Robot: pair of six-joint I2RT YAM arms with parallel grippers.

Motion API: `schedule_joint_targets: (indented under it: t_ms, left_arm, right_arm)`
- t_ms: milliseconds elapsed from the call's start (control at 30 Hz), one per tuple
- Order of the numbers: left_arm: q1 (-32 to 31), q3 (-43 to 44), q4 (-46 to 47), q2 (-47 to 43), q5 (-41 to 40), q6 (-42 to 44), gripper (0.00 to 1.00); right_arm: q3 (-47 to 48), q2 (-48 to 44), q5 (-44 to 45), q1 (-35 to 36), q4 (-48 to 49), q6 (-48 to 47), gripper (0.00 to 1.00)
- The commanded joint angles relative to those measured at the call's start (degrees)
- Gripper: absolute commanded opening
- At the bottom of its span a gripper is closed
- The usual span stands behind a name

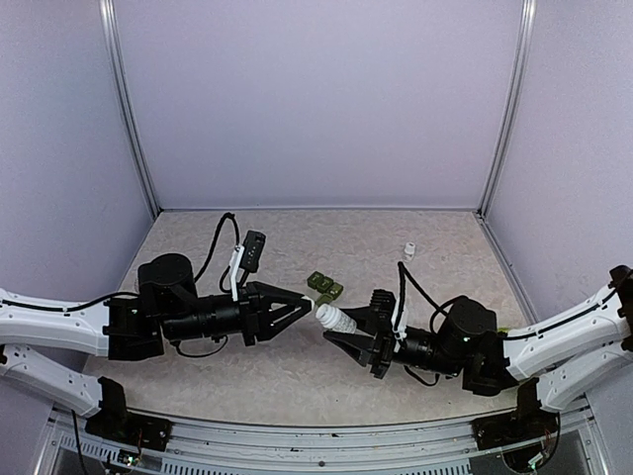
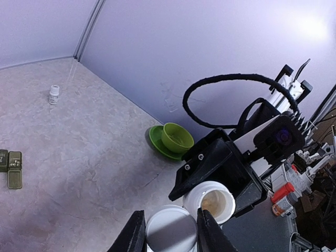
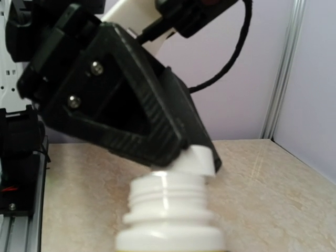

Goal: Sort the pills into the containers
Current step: Close the lid of the pill bottle.

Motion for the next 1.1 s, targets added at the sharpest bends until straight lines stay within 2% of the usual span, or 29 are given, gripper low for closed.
schedule_joint_targets:
  t_ms: [0, 767, 1067]
  left_arm:
    - [-1.03, -1.1, 4.19, -0.8, 1.48, -1.61, 0.3]
    - [-2.25, -2.84, 10.04, -0.36, 3.92, -5.36, 0.3]
    - [-2.35, -3.04, 9.0, 0.35, 2.52, -7.05, 0.3]
  right_arm:
    - [1.98, 1.79, 0.9, 0.84, 4.26, -0.1, 0.11]
    - [4.94, 6.27, -0.18, 1.45, 5.55, -0.25, 0.11]
    - [5.9, 6.63, 2.93, 2.06, 4.83, -1.25, 0.1]
